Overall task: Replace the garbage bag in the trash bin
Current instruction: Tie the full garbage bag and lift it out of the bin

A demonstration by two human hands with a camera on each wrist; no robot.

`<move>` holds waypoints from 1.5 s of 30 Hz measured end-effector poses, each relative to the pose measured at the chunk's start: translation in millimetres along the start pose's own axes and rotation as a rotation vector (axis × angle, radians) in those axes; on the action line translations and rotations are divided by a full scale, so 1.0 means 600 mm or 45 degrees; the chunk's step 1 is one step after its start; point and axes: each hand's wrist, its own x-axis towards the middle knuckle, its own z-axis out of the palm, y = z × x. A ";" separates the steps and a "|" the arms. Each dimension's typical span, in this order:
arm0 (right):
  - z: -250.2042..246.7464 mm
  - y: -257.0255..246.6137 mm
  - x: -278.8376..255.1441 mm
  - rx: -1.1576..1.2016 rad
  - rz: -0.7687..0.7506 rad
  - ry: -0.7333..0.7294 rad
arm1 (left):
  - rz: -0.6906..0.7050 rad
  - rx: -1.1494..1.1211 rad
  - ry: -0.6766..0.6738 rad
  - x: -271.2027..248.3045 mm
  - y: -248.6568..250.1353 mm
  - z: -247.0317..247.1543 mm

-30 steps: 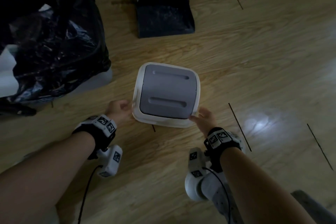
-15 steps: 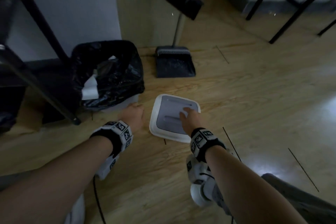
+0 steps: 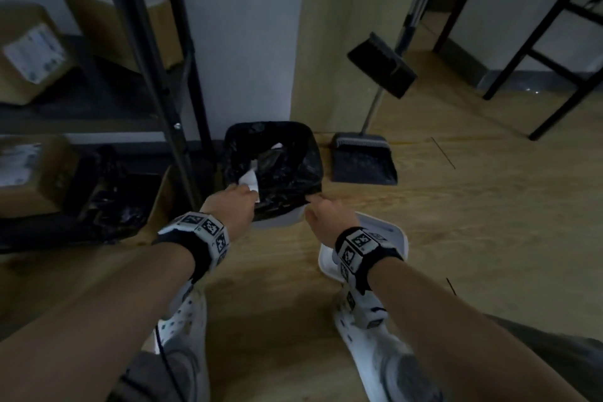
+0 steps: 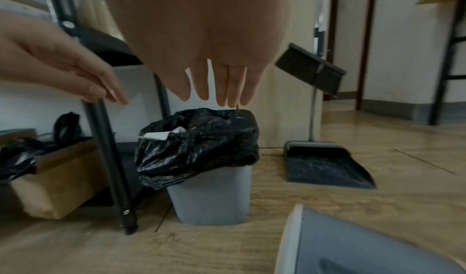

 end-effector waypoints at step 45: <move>0.082 -0.054 0.238 -0.317 -0.610 -0.225 | -0.043 -0.214 -0.114 0.094 -0.094 0.105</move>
